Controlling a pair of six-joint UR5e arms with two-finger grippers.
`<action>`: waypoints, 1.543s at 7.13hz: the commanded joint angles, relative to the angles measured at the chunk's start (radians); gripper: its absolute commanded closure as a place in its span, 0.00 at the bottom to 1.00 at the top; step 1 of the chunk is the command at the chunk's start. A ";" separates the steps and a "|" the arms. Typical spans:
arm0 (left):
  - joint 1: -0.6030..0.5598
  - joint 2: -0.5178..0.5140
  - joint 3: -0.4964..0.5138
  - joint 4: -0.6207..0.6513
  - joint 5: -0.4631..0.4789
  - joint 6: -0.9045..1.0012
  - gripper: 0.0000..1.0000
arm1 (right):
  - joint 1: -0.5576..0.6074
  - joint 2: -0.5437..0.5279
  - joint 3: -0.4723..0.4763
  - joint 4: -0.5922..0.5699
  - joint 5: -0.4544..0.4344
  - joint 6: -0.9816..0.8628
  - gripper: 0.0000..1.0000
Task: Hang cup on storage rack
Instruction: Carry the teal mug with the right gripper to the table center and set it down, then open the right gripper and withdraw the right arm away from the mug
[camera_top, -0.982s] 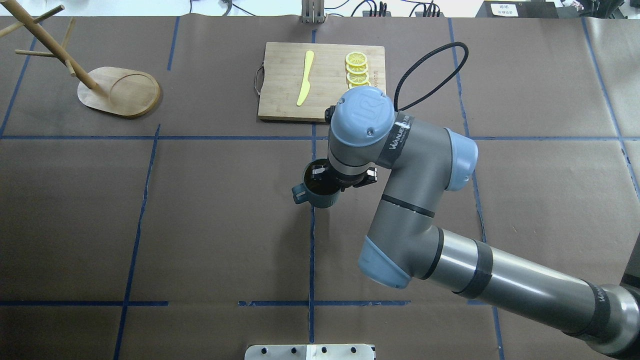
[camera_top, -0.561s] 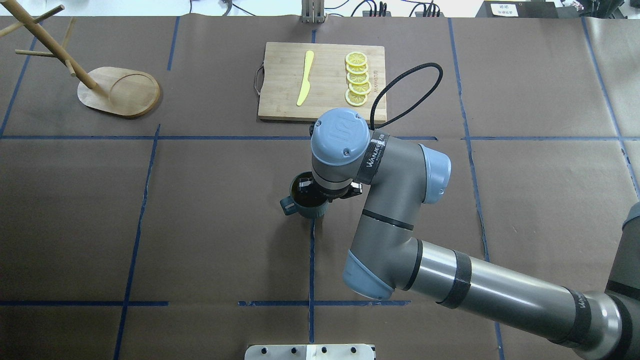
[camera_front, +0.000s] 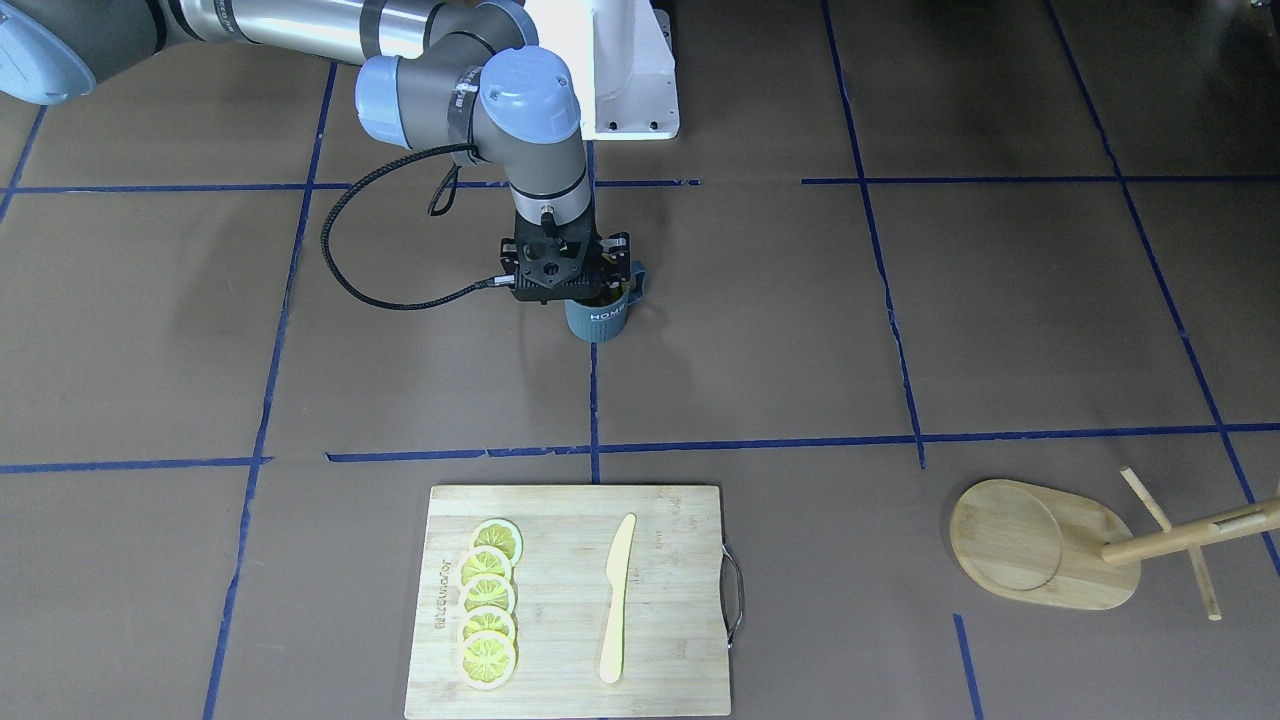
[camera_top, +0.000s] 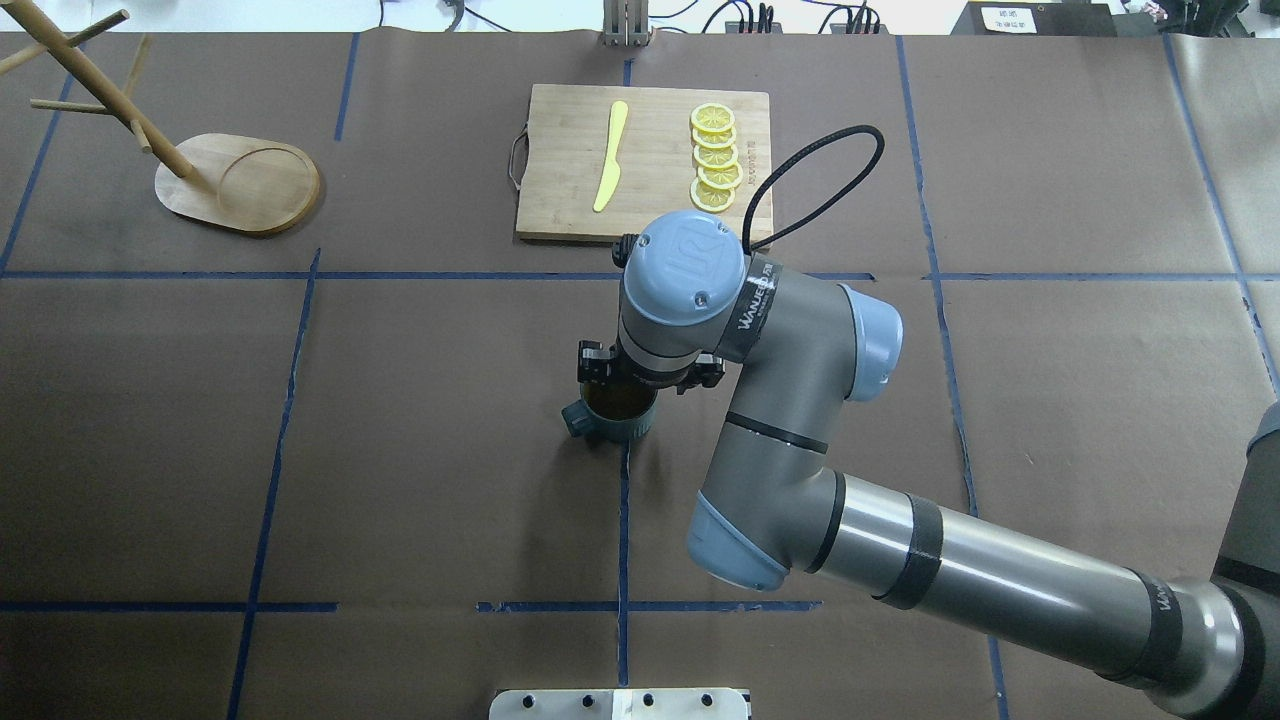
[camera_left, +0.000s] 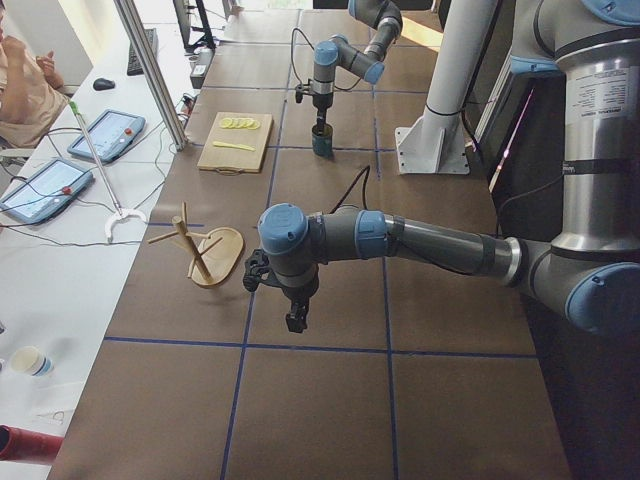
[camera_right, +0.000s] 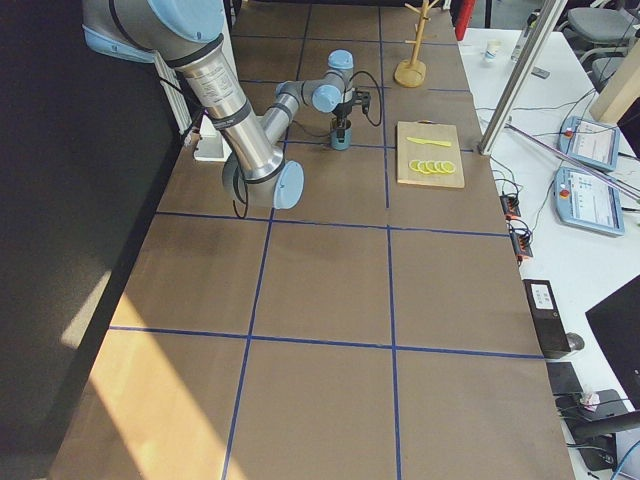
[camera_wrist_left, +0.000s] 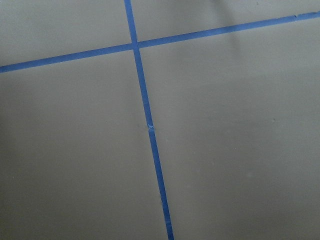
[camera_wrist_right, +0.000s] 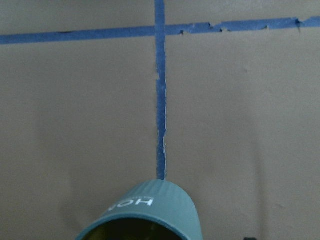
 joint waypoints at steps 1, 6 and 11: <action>-0.001 0.000 0.000 0.000 0.001 0.002 0.00 | 0.059 0.002 0.162 -0.179 0.030 -0.042 0.00; 0.002 -0.003 0.000 -0.006 0.025 0.000 0.00 | 0.516 -0.205 0.221 -0.312 0.319 -0.642 0.00; 0.002 -0.022 0.015 -0.170 0.013 0.009 0.00 | 0.944 -0.673 0.218 -0.286 0.423 -1.493 0.00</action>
